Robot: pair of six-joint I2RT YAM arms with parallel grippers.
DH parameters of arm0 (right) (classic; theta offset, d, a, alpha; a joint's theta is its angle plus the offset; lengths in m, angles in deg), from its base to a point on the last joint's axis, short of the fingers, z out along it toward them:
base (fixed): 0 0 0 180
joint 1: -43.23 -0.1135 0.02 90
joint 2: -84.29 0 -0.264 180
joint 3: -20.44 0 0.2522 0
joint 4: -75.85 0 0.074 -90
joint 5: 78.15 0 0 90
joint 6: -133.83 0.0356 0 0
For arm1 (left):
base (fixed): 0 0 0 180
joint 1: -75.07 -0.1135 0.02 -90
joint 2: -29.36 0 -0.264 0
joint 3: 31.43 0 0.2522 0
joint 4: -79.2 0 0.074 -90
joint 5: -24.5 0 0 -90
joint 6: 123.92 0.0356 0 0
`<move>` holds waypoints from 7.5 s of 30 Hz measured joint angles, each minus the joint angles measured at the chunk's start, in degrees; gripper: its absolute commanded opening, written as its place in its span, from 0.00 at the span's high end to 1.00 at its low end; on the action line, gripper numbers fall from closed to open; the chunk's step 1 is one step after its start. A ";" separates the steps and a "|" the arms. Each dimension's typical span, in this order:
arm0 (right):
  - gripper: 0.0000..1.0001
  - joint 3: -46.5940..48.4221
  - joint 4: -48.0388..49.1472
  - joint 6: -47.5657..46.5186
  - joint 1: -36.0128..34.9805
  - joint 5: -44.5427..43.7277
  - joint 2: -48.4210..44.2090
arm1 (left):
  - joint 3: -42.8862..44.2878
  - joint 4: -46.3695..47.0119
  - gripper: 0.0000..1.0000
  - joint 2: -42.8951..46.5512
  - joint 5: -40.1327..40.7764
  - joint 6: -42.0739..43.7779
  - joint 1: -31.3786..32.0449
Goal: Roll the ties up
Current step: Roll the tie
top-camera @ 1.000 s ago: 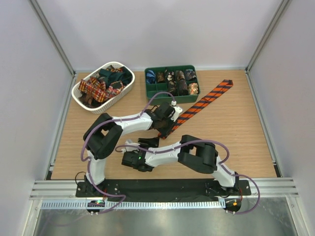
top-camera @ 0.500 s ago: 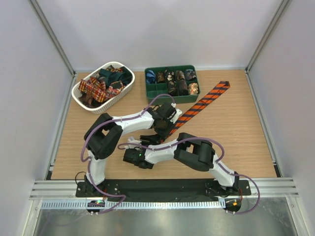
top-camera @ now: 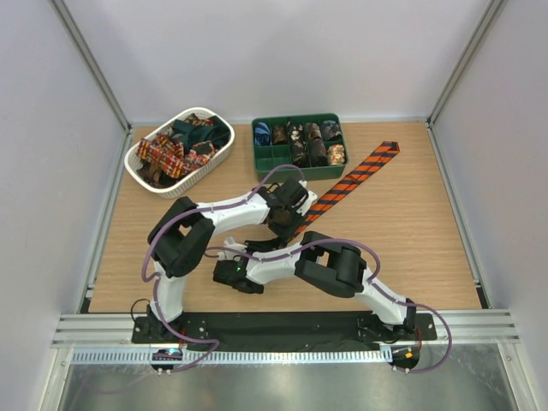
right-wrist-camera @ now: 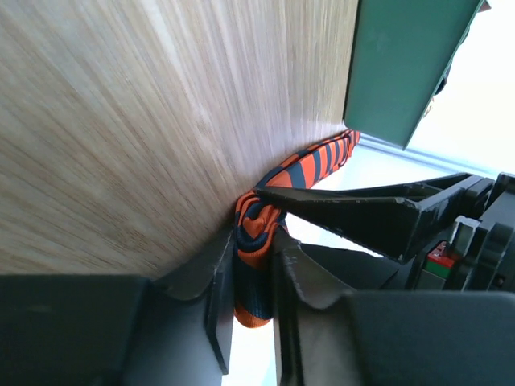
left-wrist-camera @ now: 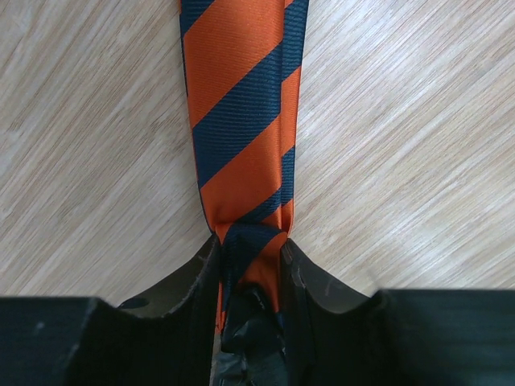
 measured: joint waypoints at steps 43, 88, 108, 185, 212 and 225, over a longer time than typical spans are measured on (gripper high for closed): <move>0.86 -8.74 5.62 8.11 1.77 18.23 -13.70 | -2.01 11.45 0.38 17.62 10.71 -1.62 -5.57; 0.86 -26.71 25.57 12.35 38.49 98.09 -31.06 | -47.34 44.54 0.00 45.59 6.12 -18.08 -13.03; 0.87 -23.43 24.72 12.39 43.85 109.48 -24.72 | -47.10 62.82 0.05 28.26 -6.95 5.46 -1.92; 0.47 -25.11 25.81 16.63 51.47 103.21 -26.71 | -20.59 37.57 0.91 6.16 -3.37 10.95 1.38; 0.48 -40.00 34.03 26.95 62.60 90.99 -49.37 | -18.71 35.80 0.93 5.25 -3.13 10.51 1.57; 0.51 -48.76 29.24 25.46 54.93 67.41 -80.85 | -8.39 26.62 0.93 -0.04 0.55 9.16 1.77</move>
